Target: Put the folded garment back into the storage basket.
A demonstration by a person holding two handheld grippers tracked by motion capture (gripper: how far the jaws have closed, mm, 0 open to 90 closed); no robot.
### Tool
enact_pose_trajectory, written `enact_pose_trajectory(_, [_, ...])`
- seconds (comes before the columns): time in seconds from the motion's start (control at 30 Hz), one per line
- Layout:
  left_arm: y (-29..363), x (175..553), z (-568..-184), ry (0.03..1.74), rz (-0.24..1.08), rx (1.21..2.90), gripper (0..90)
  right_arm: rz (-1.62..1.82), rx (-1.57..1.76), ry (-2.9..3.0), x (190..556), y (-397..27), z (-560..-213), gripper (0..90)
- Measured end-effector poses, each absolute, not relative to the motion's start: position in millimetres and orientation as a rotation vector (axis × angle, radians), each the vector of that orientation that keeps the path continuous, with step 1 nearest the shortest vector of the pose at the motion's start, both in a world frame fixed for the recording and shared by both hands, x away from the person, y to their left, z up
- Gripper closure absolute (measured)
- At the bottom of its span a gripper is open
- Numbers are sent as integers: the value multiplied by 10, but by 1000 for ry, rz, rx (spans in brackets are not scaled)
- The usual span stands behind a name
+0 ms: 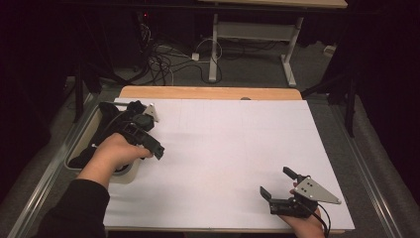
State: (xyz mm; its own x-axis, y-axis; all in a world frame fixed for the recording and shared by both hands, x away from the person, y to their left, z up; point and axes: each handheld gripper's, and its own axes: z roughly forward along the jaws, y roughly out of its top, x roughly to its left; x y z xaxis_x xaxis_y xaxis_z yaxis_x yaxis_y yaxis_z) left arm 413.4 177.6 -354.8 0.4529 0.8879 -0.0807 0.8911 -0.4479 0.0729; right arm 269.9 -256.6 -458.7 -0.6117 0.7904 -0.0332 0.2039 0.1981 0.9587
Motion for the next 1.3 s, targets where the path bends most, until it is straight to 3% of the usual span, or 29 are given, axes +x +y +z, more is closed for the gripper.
enact_pose_trajectory(0.37, [1568, 4105, -3759, 1495, -37, 2596, 0, 1432, 924, 1943, 2691, -2567, -4585, 14])
enact_pose_trajectory(0.67, [1470, 3954, -3961, 1317, 51, 2455, 0, 1430, 920, 1950, 2694, -2538, -4593, 14])
enact_pose_trajectory(1.3, [1370, 3605, -4392, 1112, 156, 2191, 0, 1434, 917, 1953, 2688, -2516, -4613, 10])
